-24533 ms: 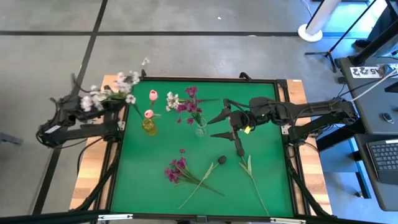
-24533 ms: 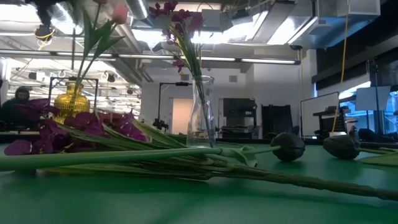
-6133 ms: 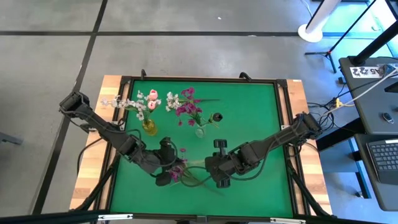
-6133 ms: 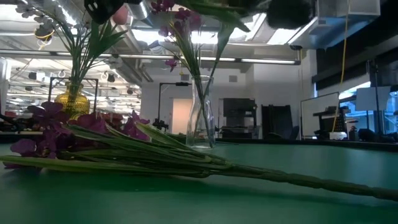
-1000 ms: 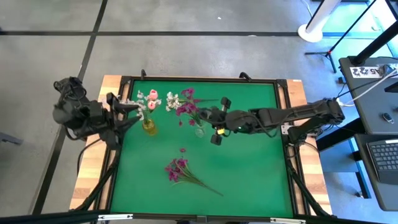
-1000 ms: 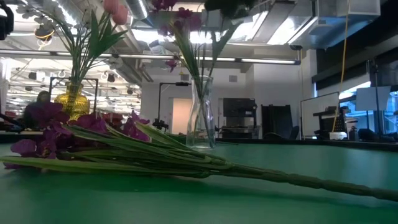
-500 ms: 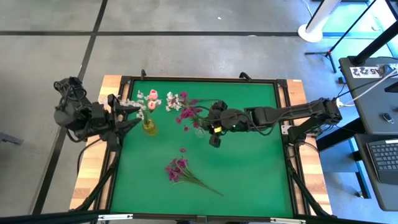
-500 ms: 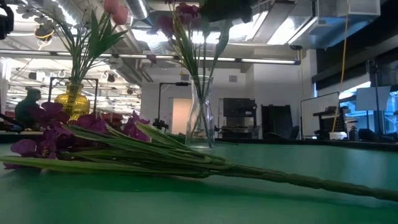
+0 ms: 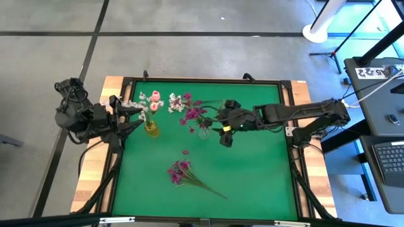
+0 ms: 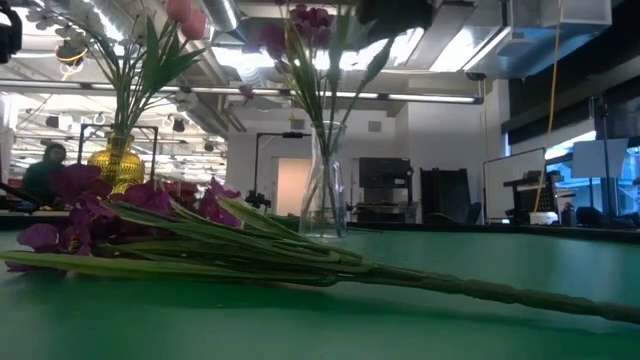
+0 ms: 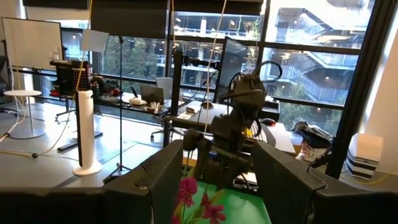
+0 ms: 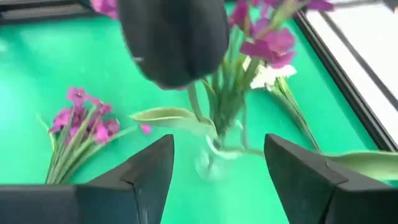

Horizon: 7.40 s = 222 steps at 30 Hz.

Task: Sort flowers into vase by color
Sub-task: Put the black flower into the transparent vase, then put the purple flowers into the transparent vase

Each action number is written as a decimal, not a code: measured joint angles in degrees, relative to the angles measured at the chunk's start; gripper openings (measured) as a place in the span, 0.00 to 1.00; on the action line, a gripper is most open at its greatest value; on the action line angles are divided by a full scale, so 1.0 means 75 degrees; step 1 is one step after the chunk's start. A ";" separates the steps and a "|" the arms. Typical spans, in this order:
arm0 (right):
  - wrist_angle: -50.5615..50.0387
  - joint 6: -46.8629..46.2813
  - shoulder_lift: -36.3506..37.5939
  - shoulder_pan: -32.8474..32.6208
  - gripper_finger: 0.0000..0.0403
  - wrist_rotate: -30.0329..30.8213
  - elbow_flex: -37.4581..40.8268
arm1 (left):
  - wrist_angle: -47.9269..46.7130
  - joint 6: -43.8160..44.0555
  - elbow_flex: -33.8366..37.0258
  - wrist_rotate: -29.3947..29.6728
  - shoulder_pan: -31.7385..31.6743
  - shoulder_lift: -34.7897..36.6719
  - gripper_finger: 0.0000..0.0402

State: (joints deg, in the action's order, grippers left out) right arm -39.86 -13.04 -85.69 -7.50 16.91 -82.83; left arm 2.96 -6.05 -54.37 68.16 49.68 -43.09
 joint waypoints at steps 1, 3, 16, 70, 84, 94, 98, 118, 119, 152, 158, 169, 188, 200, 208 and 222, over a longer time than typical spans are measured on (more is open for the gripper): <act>-0.0440 -0.0120 0.0025 -0.0012 0.61 -0.0004 -0.0174 | -0.0017 -0.0002 0.0000 0.0007 0.0000 0.0000 0.47; -0.1074 -0.0415 0.0043 -0.0119 0.61 0.0022 -0.0523 | -0.0066 0.0001 0.0000 0.0024 -0.0001 0.0000 0.47; -0.0493 0.0240 0.0050 -0.0757 0.60 0.0605 -0.1107 | -0.0119 0.0063 0.0000 0.0053 -0.0001 0.0000 0.47; 0.1664 -0.0080 -0.1206 0.0729 0.60 -0.4997 -0.1102 | -0.0868 0.0598 -0.0003 0.0195 0.0001 0.0002 0.47; 0.1214 -0.0604 -0.0974 0.0810 0.60 -0.5942 -0.1105 | -0.0877 0.0619 -0.0003 0.0195 -0.0001 0.0000 0.47; 0.1347 -0.0542 -0.0504 0.0807 0.60 -0.5583 -0.1107 | -0.0911 0.0619 -0.0003 0.0195 0.0000 0.0000 0.47; 0.1398 -0.0386 -0.0537 0.0807 0.60 -0.5421 -0.1107 | -0.0948 0.0702 -0.0003 0.0195 0.0000 0.0000 0.47; 0.2618 0.0580 -0.0752 0.0804 0.60 -0.5178 -0.1107 | -0.1148 0.0811 -0.0003 0.0192 -0.0001 -0.0001 0.47; 0.2700 0.0581 -0.0752 0.0804 0.60 -0.5291 -0.1107 | -0.1145 0.0814 -0.0003 0.0192 0.0001 0.0000 0.47; 0.0500 0.0427 -0.1685 -0.3155 0.60 0.0061 -0.1106 | -0.1842 0.1272 -0.0003 -0.0047 0.0001 0.0513 0.47; 0.0963 -0.0860 -0.3204 -0.3152 0.60 0.0130 -0.1102 | -0.2420 0.1793 -0.0003 -0.0047 0.0000 0.0513 0.47; 0.1486 -0.2288 -0.4727 -0.2859 0.60 -0.0001 -0.1099 | -0.2626 0.2025 -0.0003 -0.0044 -0.0001 0.0513 0.47; 0.2001 -0.3060 -0.5356 -0.2795 0.60 -0.0673 -0.1102 | -0.3083 0.2536 -0.0003 -0.0012 -0.0007 0.0510 0.47; 0.0620 -0.3292 -0.5339 -0.2795 0.60 -0.0119 -0.1122 | -0.3136 0.2542 -0.0003 0.0187 -0.0007 0.0510 0.47; 0.0382 -0.2970 -0.5327 -0.2728 0.40 -0.0086 -0.1125 | -0.3136 0.2541 -0.0003 0.0189 -0.0007 0.0510 0.47; 0.0931 -0.2024 -0.5318 -0.2632 0.08 0.0060 -0.1094 | -0.3136 0.2539 -0.0003 0.0192 -0.0007 0.0510 0.47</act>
State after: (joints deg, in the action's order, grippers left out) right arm -32.88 -28.21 -125.57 -27.24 17.36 -91.04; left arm -20.56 12.99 -54.39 69.60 49.63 -39.27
